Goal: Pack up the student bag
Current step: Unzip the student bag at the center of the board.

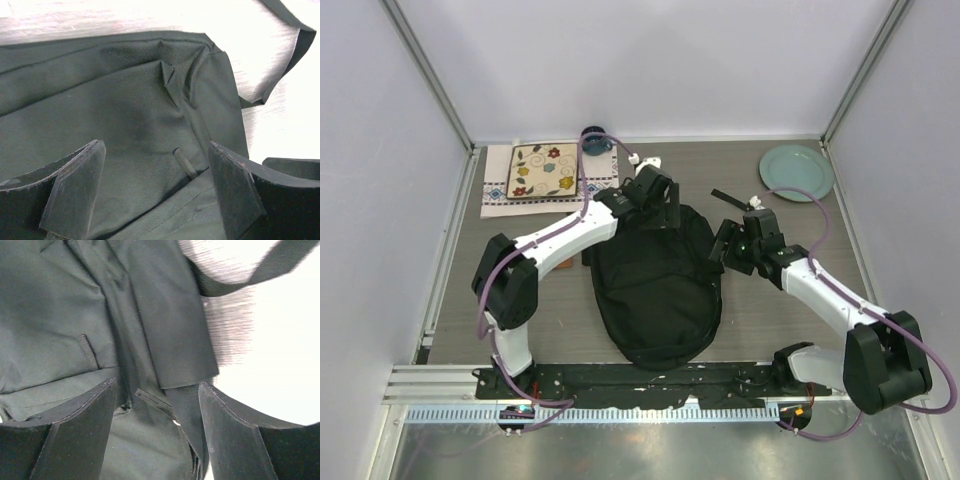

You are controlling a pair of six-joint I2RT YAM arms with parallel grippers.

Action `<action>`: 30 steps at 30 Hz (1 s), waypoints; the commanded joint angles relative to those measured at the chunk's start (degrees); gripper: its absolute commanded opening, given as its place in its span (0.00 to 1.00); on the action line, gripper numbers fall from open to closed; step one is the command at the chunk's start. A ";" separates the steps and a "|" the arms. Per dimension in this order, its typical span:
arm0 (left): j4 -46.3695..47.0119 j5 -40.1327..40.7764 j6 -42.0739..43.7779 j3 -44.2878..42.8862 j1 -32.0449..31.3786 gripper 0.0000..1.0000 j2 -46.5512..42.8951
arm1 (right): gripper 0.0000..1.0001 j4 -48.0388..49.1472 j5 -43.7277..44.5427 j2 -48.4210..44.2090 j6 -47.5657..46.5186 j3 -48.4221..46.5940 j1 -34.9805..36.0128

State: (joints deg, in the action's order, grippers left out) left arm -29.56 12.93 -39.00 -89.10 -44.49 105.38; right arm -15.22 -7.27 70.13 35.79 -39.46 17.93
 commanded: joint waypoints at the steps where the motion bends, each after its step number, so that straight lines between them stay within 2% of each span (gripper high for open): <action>1: -0.06 -2.56 -2.65 -1.95 -1.91 0.85 2.28 | 0.71 -1.03 10.74 -4.73 3.22 1.31 -0.18; 5: -1.72 -2.30 -4.24 -3.44 -3.85 0.83 4.39 | 0.71 -1.65 14.55 -8.51 4.72 3.07 -0.27; 10: -5.85 -1.77 -4.59 -8.71 -6.31 0.82 8.78 | 0.70 0.10 14.65 -13.08 5.34 5.27 -0.27; 13: -8.23 -1.15 -5.29 -10.22 -6.57 0.77 10.98 | 0.68 0.72 13.86 -14.31 5.26 5.88 -0.35; 16: -9.63 -2.21 -6.17 -9.78 -6.92 0.75 11.34 | 0.66 1.25 12.89 -14.23 4.64 5.98 -0.27; 22: -12.00 -0.54 -7.05 -10.29 -8.07 0.77 13.26 | 0.64 2.21 11.92 -13.79 4.46 6.06 -0.35; 30: -15.00 -0.98 -7.84 -11.36 -8.77 0.65 19.06 | 0.63 2.30 12.10 -14.40 3.85 5.71 -0.27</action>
State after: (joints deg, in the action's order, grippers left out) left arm -39.68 11.84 -45.78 -100.40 -52.80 121.34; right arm -15.35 4.43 56.86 40.42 -33.74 17.82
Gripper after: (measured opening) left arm 0.674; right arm 0.629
